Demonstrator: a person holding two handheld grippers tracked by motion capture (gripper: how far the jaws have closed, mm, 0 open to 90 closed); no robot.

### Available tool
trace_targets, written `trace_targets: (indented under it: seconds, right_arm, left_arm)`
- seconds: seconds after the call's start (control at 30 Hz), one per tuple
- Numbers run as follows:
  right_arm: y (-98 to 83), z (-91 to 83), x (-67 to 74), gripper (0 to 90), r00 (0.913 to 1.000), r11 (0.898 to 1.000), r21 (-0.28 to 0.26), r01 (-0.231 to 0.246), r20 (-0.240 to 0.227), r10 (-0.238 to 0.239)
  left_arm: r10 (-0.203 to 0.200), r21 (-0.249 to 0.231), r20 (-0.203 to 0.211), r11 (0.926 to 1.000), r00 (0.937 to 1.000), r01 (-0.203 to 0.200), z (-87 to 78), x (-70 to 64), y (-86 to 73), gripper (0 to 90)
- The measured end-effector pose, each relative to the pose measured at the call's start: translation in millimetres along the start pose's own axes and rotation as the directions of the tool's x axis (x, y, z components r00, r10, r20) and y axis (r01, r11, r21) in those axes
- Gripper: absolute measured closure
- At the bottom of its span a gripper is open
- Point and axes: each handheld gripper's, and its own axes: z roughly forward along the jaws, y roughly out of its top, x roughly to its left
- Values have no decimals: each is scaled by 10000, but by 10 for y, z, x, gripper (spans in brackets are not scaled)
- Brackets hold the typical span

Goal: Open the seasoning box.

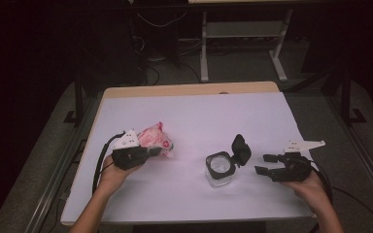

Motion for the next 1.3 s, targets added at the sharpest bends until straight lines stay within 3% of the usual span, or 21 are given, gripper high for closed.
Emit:
trace_targets:
  seconds: [0.33, 0.6, 0.73, 0.77, 0.8, 0.83, 1.0, 1.3]
  right_arm:
    - [-30, -20, -3, 321, 9999, 10000, -54, -51, 113, 52]
    - [-22, -29, -3, 302, 9999, 9999, -139, -37, 162, 40]
    - [-27, -35, -16, 280, 9996, 9998, -166, -131, 262, 135]
    - [-29, -37, -20, 279, 9995, 9998, -169, -147, 283, 151]
    - [-31, -39, -22, 279, 9995, 9997, -180, -187, 263, 191]
    - [-33, -41, -25, 274, 9995, 9997, -211, -146, 278, 152]
    - [-35, -49, -25, 270, 9993, 9995, -282, -115, 362, 125]
    - [-41, -72, 11, 301, 9996, 9996, -275, -40, 290, 48]
  left_arm:
    - [-397, -165, 129, 9991, 9991, 399, -72, 148, 141, 900]
    - [-274, -914, -15, 9954, 9996, 271, -227, 302, 370, 900]
    - [-389, -1388, -103, 9896, 9992, 371, -318, 338, 435, 900]
    - [-412, -1668, -213, 9853, 9989, 370, -382, 354, 469, 900]
    - [-412, -1668, -213, 9853, 9989, 370, -382, 354, 469, 900]
    - [-585, -1946, -168, 9794, 9981, 541, -426, 358, 484, 900]
    - [-924, -2269, 102, 9695, 9957, 923, -492, 321, 516, 900]
    - [-995, -2223, 781, 9682, 9920, 1146, -429, 205, 586, 900]
